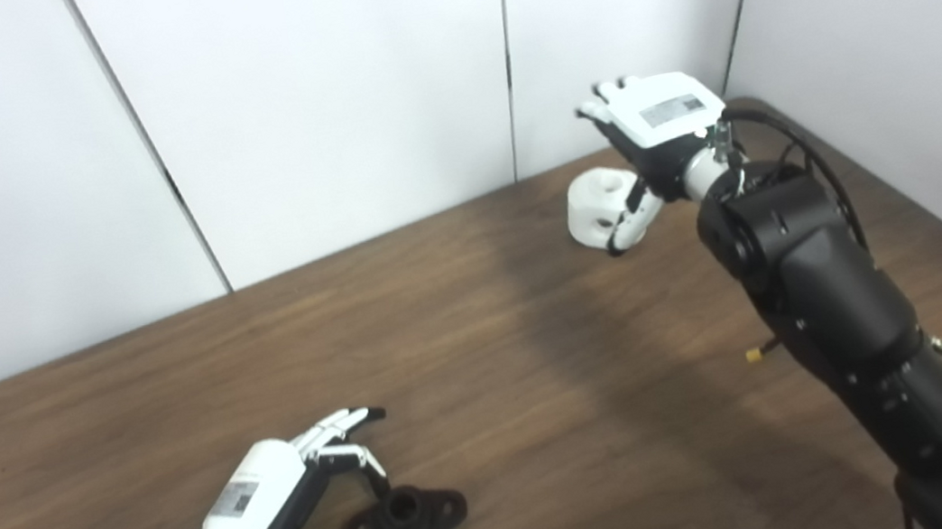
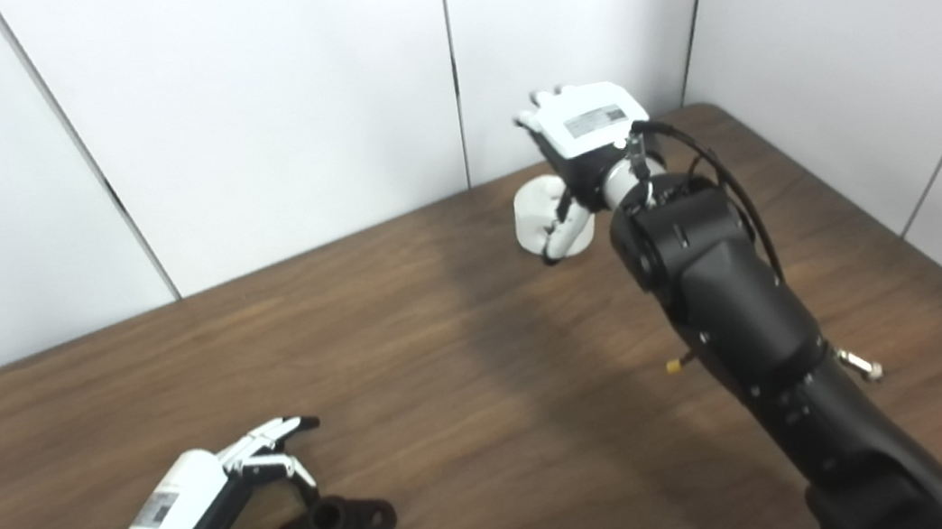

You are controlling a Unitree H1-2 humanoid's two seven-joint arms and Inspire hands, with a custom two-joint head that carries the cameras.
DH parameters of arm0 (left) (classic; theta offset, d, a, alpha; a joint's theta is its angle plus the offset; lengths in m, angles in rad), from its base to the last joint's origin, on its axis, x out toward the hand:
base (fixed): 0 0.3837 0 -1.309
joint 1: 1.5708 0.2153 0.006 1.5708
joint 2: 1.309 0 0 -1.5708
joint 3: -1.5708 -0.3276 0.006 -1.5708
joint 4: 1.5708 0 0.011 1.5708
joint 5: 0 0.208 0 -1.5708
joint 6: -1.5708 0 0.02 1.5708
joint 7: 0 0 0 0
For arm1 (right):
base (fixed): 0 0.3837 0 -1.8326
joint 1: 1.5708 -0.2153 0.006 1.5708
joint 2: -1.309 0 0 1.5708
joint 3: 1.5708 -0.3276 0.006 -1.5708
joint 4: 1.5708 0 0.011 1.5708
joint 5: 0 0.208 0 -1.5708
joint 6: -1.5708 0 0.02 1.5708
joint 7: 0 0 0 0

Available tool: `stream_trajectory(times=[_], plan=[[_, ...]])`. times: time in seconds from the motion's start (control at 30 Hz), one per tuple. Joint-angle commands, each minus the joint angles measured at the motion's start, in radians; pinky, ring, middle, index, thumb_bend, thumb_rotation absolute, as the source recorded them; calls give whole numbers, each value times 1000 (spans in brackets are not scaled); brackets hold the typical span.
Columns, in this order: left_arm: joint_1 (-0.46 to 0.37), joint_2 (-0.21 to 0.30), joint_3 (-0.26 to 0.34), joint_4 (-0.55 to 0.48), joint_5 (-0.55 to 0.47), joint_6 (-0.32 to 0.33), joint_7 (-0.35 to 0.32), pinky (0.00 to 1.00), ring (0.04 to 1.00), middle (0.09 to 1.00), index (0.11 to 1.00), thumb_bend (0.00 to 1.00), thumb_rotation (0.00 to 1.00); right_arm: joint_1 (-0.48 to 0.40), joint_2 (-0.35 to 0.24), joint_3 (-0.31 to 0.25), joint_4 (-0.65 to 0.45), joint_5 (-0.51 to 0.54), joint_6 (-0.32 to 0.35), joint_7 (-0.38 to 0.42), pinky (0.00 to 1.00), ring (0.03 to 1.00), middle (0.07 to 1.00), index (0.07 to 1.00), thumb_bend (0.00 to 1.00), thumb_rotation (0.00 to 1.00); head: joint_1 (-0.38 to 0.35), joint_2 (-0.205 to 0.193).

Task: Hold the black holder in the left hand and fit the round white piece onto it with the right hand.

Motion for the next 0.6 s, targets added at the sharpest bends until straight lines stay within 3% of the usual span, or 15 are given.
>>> stream_trajectory(times=[0.0, 0.23, 0.57], plan=[[43, 48, -18, 70, 41, 26, -72, 771, 919, 915, 488, 523, 54, -74, -32, -10, 18, -26, 0, 2, 896, 1000, 1000, 949, 977, 368, -3, -1], [44, 53, -11, 82, 31, 5, -74, 777, 925, 920, 488, 523, 55, -156, -44, 22, 197, 9, -4, -25, 890, 997, 1000, 944, 1000, 472, -19, -6], [51, 54, -7, 76, 30, 0, -68, 769, 915, 916, 488, 523, 55, -210, -35, 58, 360, 103, 37, -58, 919, 999, 1000, 916, 1000, 504, -1, 0]])
